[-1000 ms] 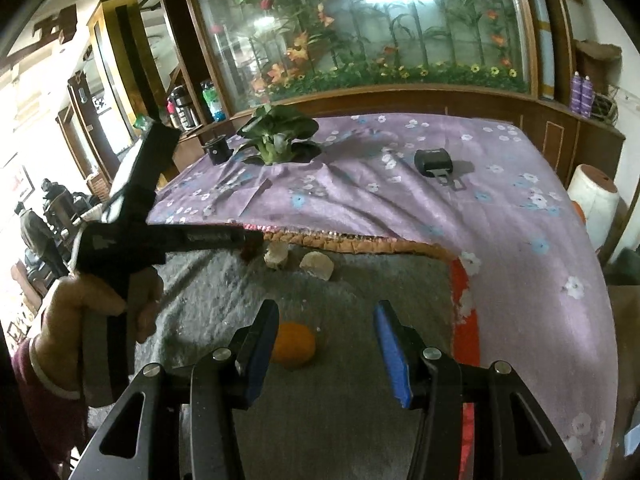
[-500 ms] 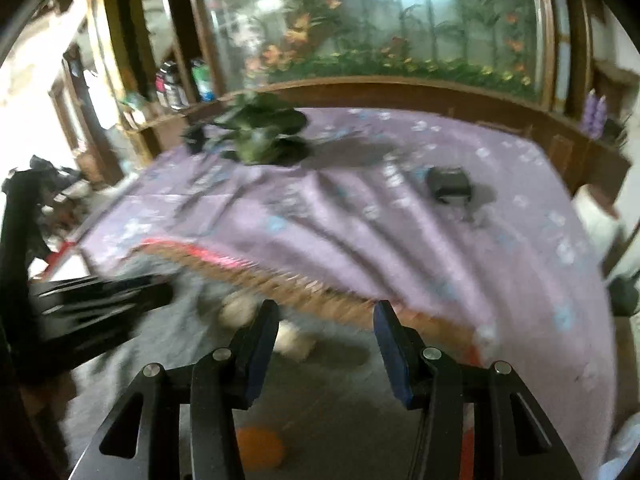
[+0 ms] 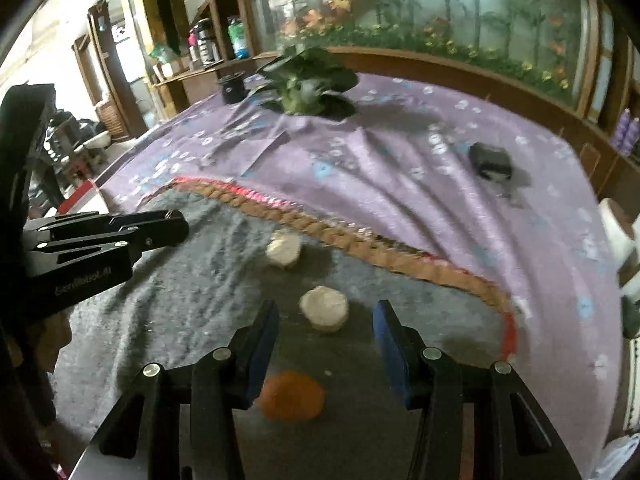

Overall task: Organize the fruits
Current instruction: 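Grasp a red date with the left tool while the right tool grasps a beige cake, then carry the date and cake into the white tray and open both tools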

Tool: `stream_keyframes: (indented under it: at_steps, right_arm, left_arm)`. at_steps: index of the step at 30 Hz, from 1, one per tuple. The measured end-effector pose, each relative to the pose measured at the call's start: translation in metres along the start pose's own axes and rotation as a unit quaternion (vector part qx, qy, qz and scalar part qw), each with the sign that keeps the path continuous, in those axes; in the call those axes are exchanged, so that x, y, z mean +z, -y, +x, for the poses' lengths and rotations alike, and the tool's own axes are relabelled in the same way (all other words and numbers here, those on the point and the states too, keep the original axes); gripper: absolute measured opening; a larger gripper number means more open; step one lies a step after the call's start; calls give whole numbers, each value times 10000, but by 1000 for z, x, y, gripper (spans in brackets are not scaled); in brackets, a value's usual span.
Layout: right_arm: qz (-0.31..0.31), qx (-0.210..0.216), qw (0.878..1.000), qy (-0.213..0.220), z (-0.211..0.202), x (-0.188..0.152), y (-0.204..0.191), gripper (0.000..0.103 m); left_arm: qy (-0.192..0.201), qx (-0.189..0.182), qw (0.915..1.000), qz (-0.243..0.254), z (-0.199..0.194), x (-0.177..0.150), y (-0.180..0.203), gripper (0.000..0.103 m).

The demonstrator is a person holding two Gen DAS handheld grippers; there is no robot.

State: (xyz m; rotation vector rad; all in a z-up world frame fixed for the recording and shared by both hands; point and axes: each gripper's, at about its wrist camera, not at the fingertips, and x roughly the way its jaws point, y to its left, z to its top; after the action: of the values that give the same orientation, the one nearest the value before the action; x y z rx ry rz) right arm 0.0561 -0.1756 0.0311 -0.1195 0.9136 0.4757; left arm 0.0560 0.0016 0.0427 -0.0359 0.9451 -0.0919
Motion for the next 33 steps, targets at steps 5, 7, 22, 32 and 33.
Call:
stream_keyframes:
  at_steps: [5,7,22,32,33]
  right_arm:
    - [43,-98,9999,-65,27,-3,-2,28]
    - [102,-68,9999,-35,23,-3,0,28]
    - [-68,568,9955,754,-43,-7,-86,28]
    - [-527,962,9915,699,-41,-10,-163,27]
    - [-586,984,9909,705,-40,-10,-171,27]
  left_arm:
    - [-18,29,10000,10,-2,-4,-1,17]
    - [-5,51,10000,5,-5,-7,-2,17]
    - [370,546,9974,-290,-65,-43,-43,17]
    - [615,958,9917,-603,-103,-72,-94,17]
    - [615,990,9912,-623,-105,-75,-98,17]
